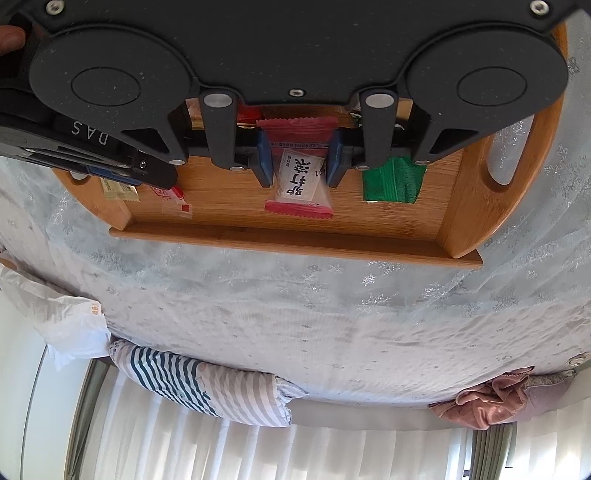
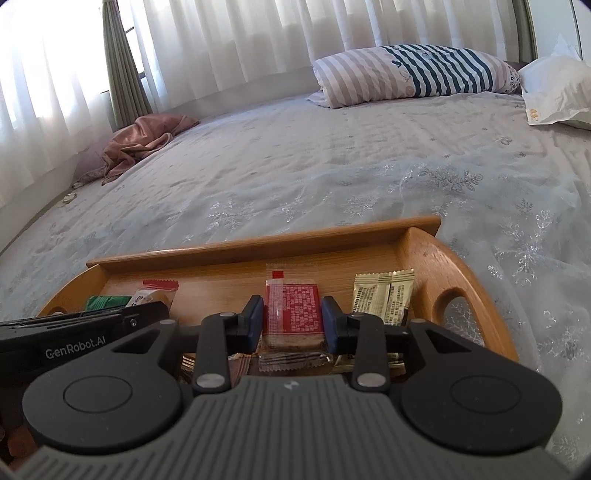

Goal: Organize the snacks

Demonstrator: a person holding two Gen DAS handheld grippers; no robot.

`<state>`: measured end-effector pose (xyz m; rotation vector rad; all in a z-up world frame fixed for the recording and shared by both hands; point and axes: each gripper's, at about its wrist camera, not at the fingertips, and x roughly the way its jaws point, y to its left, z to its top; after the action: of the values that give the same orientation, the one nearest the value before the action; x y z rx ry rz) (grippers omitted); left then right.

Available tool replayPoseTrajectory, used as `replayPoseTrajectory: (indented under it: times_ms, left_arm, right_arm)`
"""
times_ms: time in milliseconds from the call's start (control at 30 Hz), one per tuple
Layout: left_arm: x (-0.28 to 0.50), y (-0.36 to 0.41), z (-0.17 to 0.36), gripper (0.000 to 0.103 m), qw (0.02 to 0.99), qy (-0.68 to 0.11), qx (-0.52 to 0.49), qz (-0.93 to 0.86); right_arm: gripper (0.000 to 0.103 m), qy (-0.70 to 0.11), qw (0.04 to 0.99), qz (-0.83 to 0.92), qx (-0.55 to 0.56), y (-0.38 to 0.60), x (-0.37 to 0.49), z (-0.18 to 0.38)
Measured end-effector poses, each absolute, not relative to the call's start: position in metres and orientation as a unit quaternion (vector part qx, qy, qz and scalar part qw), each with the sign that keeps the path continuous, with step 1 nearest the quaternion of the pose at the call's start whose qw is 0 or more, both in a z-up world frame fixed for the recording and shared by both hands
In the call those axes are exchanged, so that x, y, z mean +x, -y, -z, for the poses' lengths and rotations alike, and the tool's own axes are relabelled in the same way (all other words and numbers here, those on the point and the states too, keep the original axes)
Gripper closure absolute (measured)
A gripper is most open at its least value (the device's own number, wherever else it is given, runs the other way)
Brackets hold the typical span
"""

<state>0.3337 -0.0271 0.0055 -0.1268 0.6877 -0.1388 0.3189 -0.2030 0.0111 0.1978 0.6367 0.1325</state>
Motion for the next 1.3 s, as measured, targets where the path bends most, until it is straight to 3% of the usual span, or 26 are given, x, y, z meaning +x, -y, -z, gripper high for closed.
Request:
replayPoseTrajectory:
  times_ms: [133, 167, 200, 267, 467, 600, 967, 1300]
  left_arm:
    - [0.334, 0.028, -0.006, 0.071, 0.937, -0.338, -0.06, 0.066]
    - [0.335, 0.028, -0.007, 0.065, 0.937, -0.338, -0.059, 0.066]
    - [0.335, 0.028, -0.008, 0.06, 0.937, -0.338, -0.058, 0.066]
    - [0.333, 0.027, -0.012, 0.053, 0.938, -0.334, -0.061, 0.067]
    - [0.318, 0.024, -0.035, 0.024, 0.946, -0.315, -0.053, 0.06]
    - [0.305, 0.021, -0.05, 0.015, 0.948, -0.311, -0.047, 0.055]
    - [0.259, 0.005, -0.078, 0.007, 0.951, -0.304, -0.031, 0.053]
    - [0.209, -0.007, -0.084, 0.005, 0.947, -0.315, -0.046, 0.05]
  right_arm:
    - [0.055, -0.309, 0.943, -0.069, 0.101, 0.205, 0.318, -0.012]
    - [0.052, -0.304, 0.944, -0.071, 0.103, 0.205, 0.317, -0.014]
    - [0.038, -0.296, 0.947, -0.075, 0.104, 0.206, 0.316, -0.017]
    - [0.029, -0.282, 0.951, -0.073, 0.103, 0.208, 0.311, -0.022]
    - [0.021, -0.256, 0.958, -0.076, 0.106, 0.212, 0.294, -0.046]
    - [0.015, -0.237, 0.966, -0.072, 0.079, 0.208, 0.279, -0.063]
    - [0.002, -0.207, 0.974, -0.076, 0.052, 0.203, 0.233, -0.096]
    - [0.001, -0.201, 0.975, -0.084, 0.046, 0.204, 0.19, -0.103]
